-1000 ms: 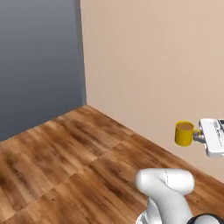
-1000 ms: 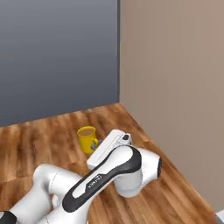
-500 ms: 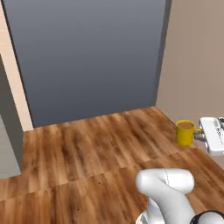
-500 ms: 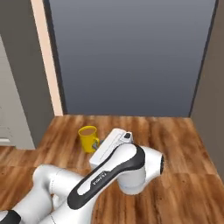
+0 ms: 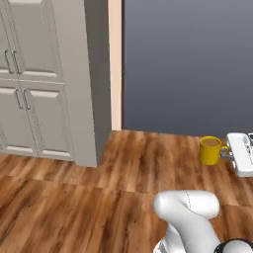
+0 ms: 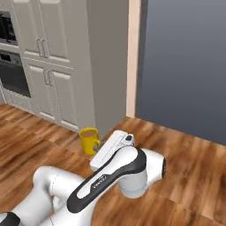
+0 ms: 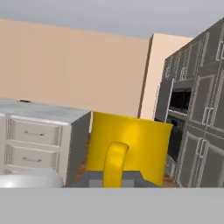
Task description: Pick up the brewed coffee from the coffee machine and place it next to the breakfast plate on the dining counter.
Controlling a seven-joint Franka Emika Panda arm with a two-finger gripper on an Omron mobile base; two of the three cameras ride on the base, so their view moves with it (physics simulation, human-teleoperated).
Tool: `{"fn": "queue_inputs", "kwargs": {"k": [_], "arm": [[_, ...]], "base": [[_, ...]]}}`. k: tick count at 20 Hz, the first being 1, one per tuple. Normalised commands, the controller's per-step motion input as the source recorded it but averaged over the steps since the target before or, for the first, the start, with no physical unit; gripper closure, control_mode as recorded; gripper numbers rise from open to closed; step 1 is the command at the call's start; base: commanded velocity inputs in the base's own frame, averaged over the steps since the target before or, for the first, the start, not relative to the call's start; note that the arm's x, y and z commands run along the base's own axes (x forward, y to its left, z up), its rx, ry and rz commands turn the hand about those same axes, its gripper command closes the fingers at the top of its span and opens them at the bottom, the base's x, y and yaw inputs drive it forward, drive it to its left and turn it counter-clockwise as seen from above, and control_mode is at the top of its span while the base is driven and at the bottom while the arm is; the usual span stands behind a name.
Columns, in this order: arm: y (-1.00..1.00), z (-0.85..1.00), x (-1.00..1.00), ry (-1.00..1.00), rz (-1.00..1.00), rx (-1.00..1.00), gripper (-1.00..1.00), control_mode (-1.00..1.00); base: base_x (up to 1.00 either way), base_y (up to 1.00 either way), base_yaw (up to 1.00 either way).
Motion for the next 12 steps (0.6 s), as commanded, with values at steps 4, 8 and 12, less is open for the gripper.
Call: {"fn": "queue_inputs", "kwargs": {"k": [4,8,12], "arm": [[0.0,0.0,0.0,0.0,0.0,0.0,1.0,1.0],[0.0,0.0,0.0,0.0,0.0,0.0,1.0,1.0],[0.0,0.0,0.0,0.0,0.0,0.0,1.0,1.0]], "base": [[0.08,0.07,0.84],[0.14,0.11,0.81],[0.11,0.21,0.79]]}}
